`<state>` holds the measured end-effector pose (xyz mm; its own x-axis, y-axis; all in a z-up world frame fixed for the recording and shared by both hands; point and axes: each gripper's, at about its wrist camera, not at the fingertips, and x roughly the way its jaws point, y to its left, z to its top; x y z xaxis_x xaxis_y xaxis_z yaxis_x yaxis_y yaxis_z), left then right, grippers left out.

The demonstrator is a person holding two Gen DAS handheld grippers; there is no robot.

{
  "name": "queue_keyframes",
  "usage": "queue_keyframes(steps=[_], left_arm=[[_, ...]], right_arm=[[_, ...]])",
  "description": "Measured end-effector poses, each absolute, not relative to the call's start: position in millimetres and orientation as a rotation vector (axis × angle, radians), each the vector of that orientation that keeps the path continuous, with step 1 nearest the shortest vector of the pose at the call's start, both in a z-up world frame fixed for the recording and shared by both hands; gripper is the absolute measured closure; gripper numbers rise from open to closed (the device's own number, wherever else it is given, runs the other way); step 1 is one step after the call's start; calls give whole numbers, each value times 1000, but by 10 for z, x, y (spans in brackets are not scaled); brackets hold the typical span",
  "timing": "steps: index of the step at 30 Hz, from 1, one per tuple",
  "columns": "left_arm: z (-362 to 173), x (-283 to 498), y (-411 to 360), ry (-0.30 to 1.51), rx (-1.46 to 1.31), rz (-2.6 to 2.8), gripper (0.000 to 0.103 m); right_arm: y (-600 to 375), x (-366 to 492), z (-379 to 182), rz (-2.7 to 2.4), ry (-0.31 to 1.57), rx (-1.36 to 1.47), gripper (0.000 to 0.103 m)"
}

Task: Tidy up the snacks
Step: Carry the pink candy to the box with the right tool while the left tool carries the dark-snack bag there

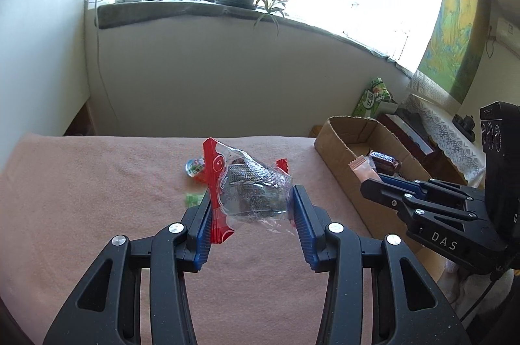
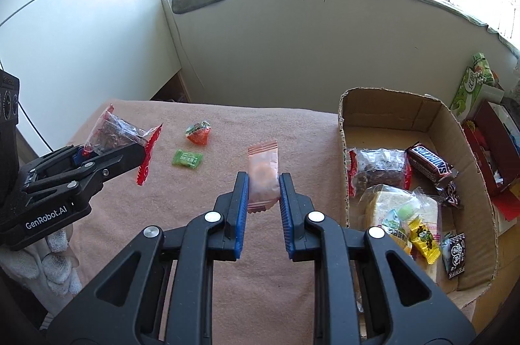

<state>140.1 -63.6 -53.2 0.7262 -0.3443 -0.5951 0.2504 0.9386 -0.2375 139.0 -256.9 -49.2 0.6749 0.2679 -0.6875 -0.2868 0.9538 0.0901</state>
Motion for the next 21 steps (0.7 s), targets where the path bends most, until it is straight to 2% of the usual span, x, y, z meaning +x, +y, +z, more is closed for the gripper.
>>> queue_keyframes(steps=[21], left_arm=[[-403,1450,-1594,693,-95,-478,60]], right_arm=[[-3440,1384,-259,202,731,-4,84]])
